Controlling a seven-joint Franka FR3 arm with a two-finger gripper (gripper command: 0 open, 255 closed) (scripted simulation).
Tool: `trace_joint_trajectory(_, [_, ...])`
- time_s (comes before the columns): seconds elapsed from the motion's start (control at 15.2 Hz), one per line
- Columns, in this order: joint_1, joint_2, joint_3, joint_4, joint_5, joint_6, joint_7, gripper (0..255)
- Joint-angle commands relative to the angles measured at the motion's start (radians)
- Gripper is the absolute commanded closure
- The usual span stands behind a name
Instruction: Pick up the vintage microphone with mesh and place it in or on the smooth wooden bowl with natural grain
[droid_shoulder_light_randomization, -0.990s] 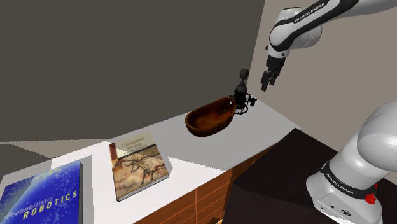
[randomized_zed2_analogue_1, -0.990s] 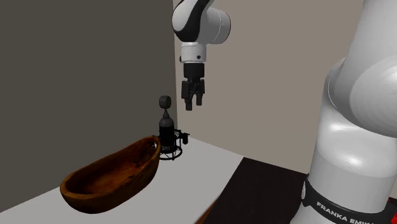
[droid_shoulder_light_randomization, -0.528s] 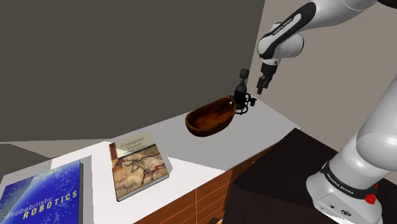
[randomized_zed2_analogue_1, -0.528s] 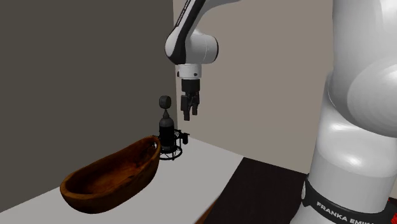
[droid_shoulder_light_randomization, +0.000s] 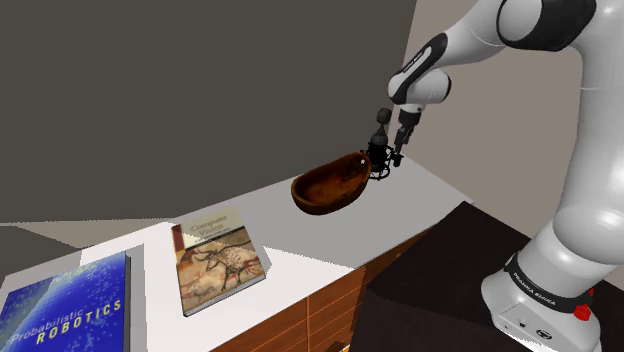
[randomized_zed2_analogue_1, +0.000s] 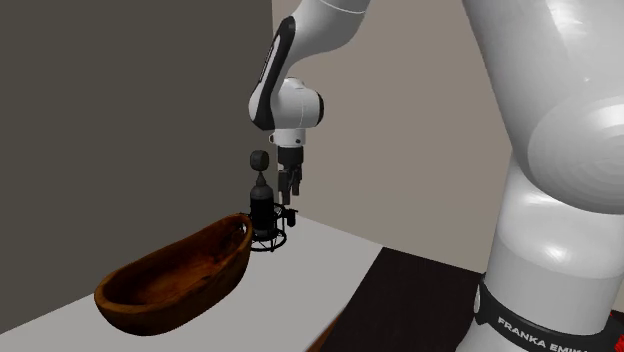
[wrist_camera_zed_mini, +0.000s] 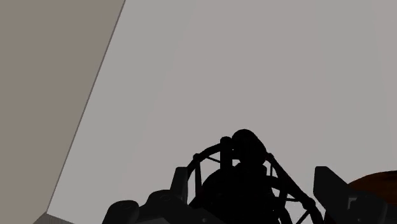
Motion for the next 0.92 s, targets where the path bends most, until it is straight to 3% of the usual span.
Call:
trace_joint_trajectory(0.0, [-0.015, 0.035, 0.009, 0.022, 0.015, 0.011, -0.021, 0])
trace_joint_trajectory(0.4, [-0.030, 0.101, 0.034, 0.022, 0.048, 0.074, -0.043, 0])
trace_joint_trajectory(0.86, [-0.030, 0.101, 0.034, 0.022, 0.048, 0.074, -0.043, 0])
